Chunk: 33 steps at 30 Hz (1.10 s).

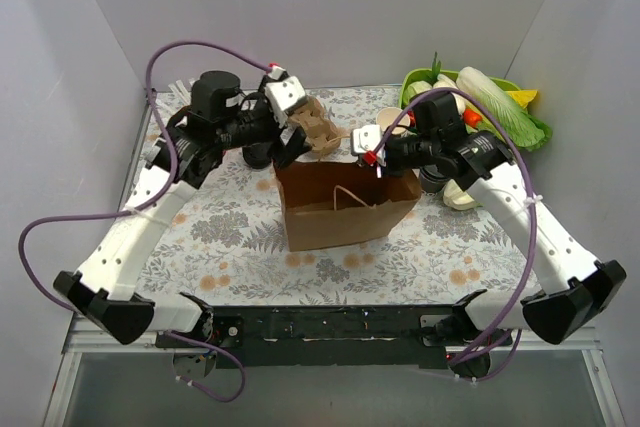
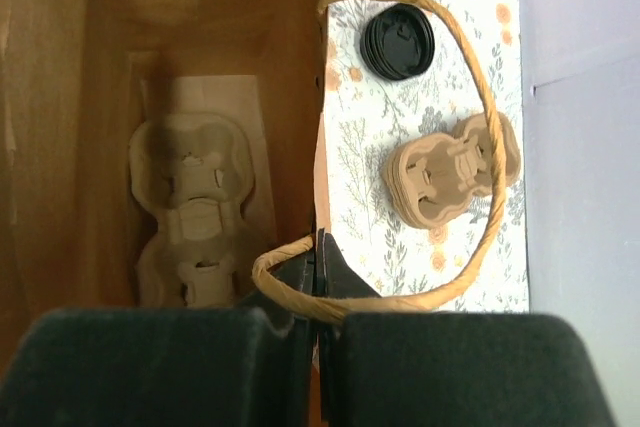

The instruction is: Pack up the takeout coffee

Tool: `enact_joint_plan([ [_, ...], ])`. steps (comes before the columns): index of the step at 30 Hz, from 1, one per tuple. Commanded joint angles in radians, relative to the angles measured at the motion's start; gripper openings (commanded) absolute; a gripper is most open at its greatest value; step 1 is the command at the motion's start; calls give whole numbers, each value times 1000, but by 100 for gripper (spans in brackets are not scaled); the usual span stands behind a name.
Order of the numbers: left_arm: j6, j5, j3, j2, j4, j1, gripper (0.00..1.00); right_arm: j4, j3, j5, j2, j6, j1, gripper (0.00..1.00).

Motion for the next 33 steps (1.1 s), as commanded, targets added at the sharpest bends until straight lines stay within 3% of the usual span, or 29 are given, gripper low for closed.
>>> enact_joint_plan([
  [1,-111,-232,-5,-182,292,0,87,-26,-18,30,-124,3,74,1],
  [3,-97,-337,-72,-254,388,0,96,-46,-29,56,-176,10,125,1],
  [7,-71,-454,-201,-278,457,3,97,-97,-64,90,-245,43,212,1],
  [12,-131,-393,-269,-295,459,7,98,-120,-175,139,-339,36,331,1],
  [19,-157,-387,-295,-291,460,10,98,-147,-190,170,-411,43,443,1],
  [25,-155,-409,-303,-281,463,14,98,-46,-242,207,-520,66,467,1],
  [33,-161,-393,-333,-265,485,16,98,-11,-247,196,-531,79,470,1],
])
